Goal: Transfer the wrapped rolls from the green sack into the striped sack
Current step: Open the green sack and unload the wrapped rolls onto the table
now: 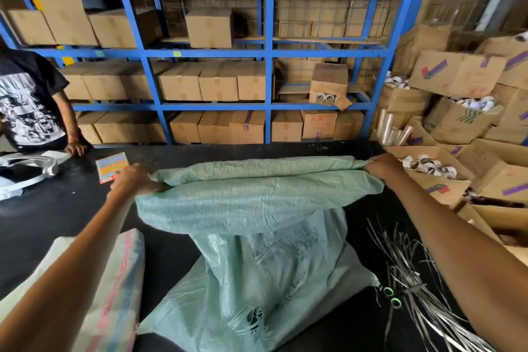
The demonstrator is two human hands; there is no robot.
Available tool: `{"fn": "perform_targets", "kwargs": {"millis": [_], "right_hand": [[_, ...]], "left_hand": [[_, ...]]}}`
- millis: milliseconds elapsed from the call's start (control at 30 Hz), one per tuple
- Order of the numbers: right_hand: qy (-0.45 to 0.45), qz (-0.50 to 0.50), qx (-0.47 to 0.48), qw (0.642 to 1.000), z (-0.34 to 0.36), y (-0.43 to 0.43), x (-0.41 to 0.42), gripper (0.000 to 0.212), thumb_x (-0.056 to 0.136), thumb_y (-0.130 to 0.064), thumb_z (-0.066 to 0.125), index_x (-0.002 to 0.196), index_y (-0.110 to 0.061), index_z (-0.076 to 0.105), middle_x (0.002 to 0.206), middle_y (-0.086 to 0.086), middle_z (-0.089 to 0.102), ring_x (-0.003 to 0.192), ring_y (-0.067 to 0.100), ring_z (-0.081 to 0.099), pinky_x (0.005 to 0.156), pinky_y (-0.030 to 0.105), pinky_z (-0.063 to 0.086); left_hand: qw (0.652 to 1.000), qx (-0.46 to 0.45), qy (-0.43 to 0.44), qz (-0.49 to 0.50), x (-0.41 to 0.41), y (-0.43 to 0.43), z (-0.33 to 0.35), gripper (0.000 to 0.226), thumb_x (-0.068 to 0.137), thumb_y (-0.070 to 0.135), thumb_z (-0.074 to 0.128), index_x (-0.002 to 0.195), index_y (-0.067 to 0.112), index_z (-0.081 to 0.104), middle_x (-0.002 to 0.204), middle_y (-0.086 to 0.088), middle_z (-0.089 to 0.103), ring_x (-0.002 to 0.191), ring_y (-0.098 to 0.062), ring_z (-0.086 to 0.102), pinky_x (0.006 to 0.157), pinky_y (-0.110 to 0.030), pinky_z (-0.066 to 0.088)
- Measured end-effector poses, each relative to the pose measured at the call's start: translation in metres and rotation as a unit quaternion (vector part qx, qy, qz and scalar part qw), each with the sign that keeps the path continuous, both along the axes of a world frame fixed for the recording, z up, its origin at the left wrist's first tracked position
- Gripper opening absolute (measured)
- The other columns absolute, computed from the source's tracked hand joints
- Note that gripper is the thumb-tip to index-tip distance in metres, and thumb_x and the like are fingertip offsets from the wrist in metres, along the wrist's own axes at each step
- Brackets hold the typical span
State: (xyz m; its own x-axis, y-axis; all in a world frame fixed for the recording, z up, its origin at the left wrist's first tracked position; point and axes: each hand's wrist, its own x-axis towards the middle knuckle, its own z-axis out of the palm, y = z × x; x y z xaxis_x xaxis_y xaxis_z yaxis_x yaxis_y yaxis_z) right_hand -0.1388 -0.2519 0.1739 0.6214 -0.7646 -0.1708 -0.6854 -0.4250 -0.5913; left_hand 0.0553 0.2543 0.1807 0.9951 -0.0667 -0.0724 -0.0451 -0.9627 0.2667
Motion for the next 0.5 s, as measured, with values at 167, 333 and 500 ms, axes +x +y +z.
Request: {"fn": "perform_targets", "kwargs": {"millis": [167, 333, 500], "right_hand": [[0.022, -0.064, -0.090, 0.994, 0.000, 0.071, 0.010, 0.025, 0.093, -0.013, 0.059, 0.113, 0.000, 0.067, 0.115, 0.020, 0.067, 0.108, 0.036, 0.065, 0.080, 0.035, 0.051], [0.003, 0.035, 0.163, 0.986, -0.018, 0.079, 0.047, 0.020, 0.095, -0.024, 0.054, 0.111, -0.017, 0.064, 0.129, 0.011, 0.062, 0.106, 0.025, 0.063, 0.078, 0.029, 0.053], [-0.164, -0.056, 0.313, 0.934, 0.004, 0.050, -0.013, 0.012, 0.090, -0.023, 0.063, 0.098, -0.014, 0.061, 0.096, 0.012, 0.065, 0.083, 0.027, 0.061, 0.084, 0.036, 0.054]], "left_hand": [[0.957, -0.246, 0.089, 0.128, 0.023, -0.043, -0.021, 0.045, 0.069, 0.013, 0.081, 0.110, 0.002, 0.063, 0.112, -0.021, 0.067, 0.098, -0.036, 0.068, 0.082, -0.045, 0.059], [0.768, -0.569, 0.266, 0.123, -0.016, -0.113, 0.016, 0.032, 0.106, 0.020, 0.037, 0.104, 0.005, 0.065, 0.115, -0.015, 0.066, 0.106, -0.029, 0.061, 0.092, -0.043, 0.048], [0.783, -0.559, 0.204, 0.184, 0.001, -0.061, 0.005, 0.039, 0.108, 0.020, 0.039, 0.139, -0.002, 0.050, 0.139, -0.024, 0.054, 0.132, -0.036, 0.047, 0.109, -0.043, 0.035]]}}
